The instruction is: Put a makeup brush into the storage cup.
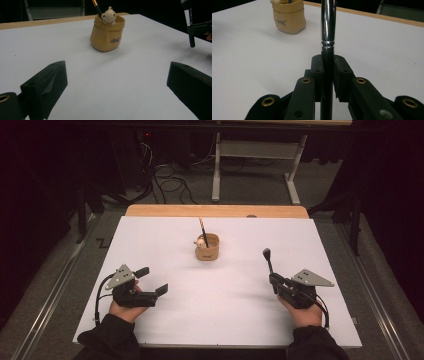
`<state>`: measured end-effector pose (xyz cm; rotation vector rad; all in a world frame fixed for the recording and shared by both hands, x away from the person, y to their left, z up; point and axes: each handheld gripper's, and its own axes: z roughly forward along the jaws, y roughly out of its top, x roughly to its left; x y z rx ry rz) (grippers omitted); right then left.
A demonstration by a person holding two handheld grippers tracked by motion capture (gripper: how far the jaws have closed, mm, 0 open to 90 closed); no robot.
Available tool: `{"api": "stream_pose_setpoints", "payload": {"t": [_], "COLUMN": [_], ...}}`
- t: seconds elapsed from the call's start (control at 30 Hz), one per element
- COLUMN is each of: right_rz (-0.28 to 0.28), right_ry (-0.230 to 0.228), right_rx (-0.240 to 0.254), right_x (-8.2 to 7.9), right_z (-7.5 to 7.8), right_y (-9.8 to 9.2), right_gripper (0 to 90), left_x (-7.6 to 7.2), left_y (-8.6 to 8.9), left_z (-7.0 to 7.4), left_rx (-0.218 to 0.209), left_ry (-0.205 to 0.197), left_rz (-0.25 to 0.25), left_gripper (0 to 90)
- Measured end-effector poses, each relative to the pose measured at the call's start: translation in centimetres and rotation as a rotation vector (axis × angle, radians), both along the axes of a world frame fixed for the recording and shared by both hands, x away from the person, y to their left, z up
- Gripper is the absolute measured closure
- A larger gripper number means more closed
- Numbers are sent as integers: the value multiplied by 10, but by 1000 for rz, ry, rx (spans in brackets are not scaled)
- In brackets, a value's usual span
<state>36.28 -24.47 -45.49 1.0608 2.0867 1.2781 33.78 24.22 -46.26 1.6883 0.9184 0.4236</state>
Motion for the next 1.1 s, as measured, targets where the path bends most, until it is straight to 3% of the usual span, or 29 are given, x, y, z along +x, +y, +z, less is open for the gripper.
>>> {"api": "stream_pose_setpoints", "payload": {"t": [0.27,0.43,0.63,1.1], "right_rz": [-12,-24,-36,34], "right_ry": [-14,-50,-86,-111], "right_rx": [22,52,78,103], "right_x": [-1,-3,-7,-10], "right_z": [-2,0,3,6], "right_y": [-5,-7,-6,12], "right_gripper": [810,810,810,809], "left_x": [0,0,-3,-2], "left_y": [0,0,-7,-13], "left_z": [0,0,1,-2], "left_rx": [5,14,58,65], "left_ry": [-3,-6,-24,-7], "left_rz": [-1,6,1,-33], "left_gripper": [62,62,53,79]}}
